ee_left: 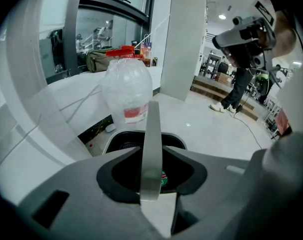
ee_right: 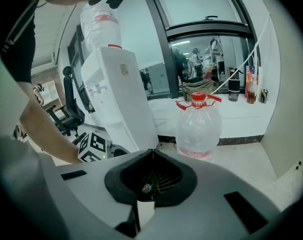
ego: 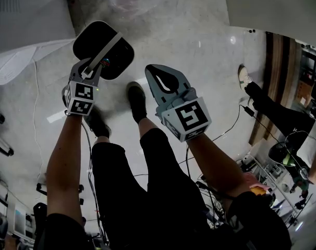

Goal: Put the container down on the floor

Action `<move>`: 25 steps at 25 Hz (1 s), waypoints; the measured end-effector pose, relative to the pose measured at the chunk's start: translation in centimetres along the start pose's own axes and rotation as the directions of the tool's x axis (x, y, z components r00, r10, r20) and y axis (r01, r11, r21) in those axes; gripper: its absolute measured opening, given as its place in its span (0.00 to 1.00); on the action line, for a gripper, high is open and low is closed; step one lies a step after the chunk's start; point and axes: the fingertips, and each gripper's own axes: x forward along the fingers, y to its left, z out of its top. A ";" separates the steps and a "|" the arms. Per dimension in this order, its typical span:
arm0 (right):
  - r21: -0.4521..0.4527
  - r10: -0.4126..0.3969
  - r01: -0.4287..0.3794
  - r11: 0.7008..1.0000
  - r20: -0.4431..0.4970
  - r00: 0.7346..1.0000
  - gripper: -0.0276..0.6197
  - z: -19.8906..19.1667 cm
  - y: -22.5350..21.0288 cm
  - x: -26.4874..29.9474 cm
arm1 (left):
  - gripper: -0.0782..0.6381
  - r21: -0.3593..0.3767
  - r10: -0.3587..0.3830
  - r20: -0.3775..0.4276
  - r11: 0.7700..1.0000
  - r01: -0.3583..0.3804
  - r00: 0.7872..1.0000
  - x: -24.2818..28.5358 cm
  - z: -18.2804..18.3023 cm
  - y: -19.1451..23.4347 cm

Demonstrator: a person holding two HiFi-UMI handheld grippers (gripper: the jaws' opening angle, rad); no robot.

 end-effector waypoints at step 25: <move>-0.046 0.029 -0.024 0.999 0.096 0.995 0.05 9.9 4.1 -5.7 | 0.29 -0.158 0.175 0.249 0.978 -0.139 0.952 -18.4 10.6 -0.2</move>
